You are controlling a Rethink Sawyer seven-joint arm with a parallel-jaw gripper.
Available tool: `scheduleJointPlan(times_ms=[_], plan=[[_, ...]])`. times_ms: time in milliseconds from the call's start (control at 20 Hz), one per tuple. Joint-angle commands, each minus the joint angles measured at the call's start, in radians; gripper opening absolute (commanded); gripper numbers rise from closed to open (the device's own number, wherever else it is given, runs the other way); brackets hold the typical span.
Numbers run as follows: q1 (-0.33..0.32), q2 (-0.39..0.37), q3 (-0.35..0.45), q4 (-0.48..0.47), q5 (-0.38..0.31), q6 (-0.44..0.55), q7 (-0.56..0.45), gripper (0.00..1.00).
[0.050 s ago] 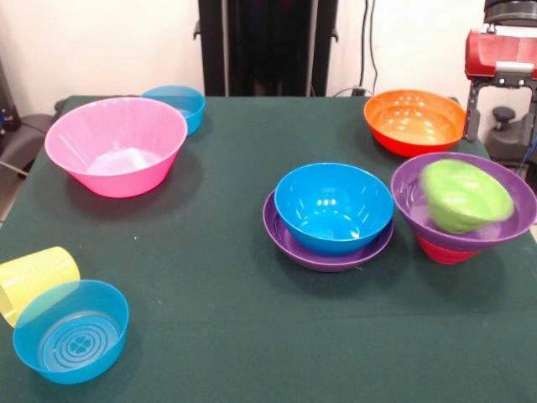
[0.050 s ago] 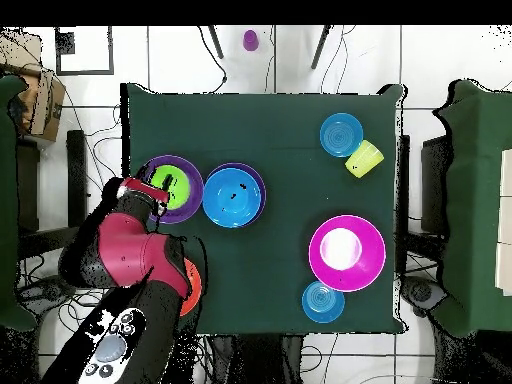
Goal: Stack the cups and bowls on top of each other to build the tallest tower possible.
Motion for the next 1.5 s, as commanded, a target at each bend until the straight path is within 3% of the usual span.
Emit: scheduleJointPlan(times_ms=[50, 700, 900, 1000, 1050, 1250, 1400, 1500], plan=[[-0.003, 0.006, 0.108, -0.028, 0.022, 0.153, 0.087, 1.0], [-0.017, -0.016, 0.128, -0.02, 0.012, 0.167, 0.079, 1.0], [-0.037, -0.098, 0.151, 0.019, -0.012, 0.202, 0.06, 1.0], [-0.06, -0.195, 0.155, 0.045, -0.035, 0.264, 0.023, 1.0], [-0.072, -0.262, 0.146, 0.048, -0.05, 0.316, -0.013, 1.0], [-0.076, -0.358, 0.074, -0.008, -0.099, 0.451, -0.114, 1.0], [-0.134, -0.4, 0.115, 0.004, -0.139, 0.451, -0.171, 1.0], [-0.228, -0.421, 0.197, 0.066, -0.187, 0.367, -0.205, 1.0]])
